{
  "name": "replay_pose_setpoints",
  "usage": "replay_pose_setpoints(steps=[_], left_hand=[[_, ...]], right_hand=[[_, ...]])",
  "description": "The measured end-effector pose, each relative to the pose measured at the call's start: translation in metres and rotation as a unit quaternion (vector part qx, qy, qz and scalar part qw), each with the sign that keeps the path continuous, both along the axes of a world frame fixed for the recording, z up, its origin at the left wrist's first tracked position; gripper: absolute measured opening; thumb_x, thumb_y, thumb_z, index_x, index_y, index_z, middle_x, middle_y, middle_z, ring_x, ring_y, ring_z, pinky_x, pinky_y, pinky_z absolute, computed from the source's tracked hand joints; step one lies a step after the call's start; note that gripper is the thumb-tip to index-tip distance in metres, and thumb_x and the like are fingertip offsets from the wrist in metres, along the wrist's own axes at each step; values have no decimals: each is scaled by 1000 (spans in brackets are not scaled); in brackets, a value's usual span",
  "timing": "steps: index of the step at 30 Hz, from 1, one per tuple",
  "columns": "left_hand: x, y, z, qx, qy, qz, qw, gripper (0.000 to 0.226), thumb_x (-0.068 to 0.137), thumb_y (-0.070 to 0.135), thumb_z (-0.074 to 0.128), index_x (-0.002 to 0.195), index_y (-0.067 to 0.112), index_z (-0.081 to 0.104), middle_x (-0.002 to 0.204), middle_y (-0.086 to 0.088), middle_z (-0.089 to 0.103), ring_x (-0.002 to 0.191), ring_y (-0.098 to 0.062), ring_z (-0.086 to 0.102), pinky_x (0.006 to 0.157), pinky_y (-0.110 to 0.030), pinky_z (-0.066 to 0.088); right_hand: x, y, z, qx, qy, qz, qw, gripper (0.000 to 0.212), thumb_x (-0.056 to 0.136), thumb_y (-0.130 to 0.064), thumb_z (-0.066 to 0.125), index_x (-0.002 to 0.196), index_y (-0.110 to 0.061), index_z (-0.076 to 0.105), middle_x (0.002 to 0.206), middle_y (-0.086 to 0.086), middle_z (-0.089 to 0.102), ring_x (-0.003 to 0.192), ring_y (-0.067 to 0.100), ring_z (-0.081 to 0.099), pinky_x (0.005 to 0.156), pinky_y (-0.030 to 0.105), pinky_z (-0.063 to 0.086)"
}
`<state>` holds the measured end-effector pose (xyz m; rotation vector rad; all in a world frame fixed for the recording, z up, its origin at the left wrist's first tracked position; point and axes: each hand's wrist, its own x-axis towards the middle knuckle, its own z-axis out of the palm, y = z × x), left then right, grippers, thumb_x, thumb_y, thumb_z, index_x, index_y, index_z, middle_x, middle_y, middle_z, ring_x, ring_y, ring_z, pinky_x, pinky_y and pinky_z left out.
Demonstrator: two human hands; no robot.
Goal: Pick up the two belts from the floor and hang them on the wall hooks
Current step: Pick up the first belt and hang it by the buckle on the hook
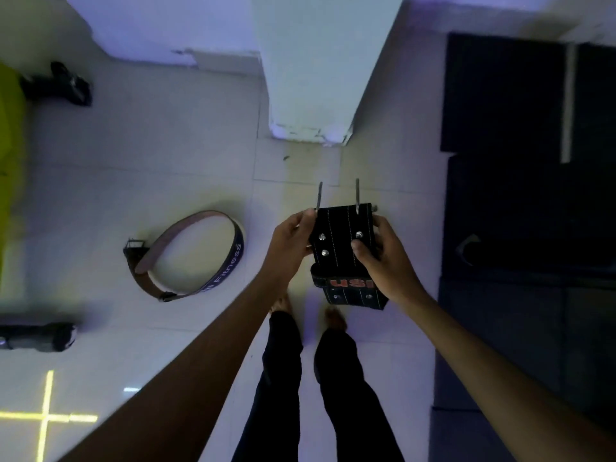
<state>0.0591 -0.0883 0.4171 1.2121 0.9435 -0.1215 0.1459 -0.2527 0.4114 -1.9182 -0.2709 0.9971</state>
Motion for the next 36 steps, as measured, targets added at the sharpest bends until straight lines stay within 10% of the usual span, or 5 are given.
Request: replay_pose_setpoints(steps=[8,14,23,31,36], left_hand=[[21,-11,184,31,-63,-10,997,27,105,29,53,93,16,74,75,9,78,72,-2,74,77,-26,58],[43,16,317,117,-183,27,976,32,97,10,66,128,5,60,94,4,76,77,1,72,77,-20,62],[68,68,495,240,-355,32,903,26,95,4,66,110,25,68,92,2,76,85,-11,72,80,-22,60],[83,94,612,295,-435,-26,850,49,97,7,65,140,23,48,98,-9,76,74,-6,74,63,-25,61],[97,103,673,355,-469,6,809,48,96,8,65,139,23,49,106,-15,76,88,-23,74,85,-47,63]], right_hand=[[22,-23,179,81,-97,62,990,78,78,-78,47,139,-33,30,109,-8,68,93,12,72,77,40,62],[41,-4,293,138,-174,44,974,66,81,-74,52,135,-44,30,115,-7,66,103,19,68,90,56,55],[84,71,455,252,-297,1,921,49,99,-14,56,139,-34,35,119,-14,63,111,5,62,95,31,51],[103,108,581,317,-360,-48,876,41,97,-16,57,135,-19,43,120,8,67,109,27,66,89,35,57],[97,117,652,357,-394,-89,842,32,99,-11,55,131,-8,49,96,-2,64,89,12,65,67,20,56]])
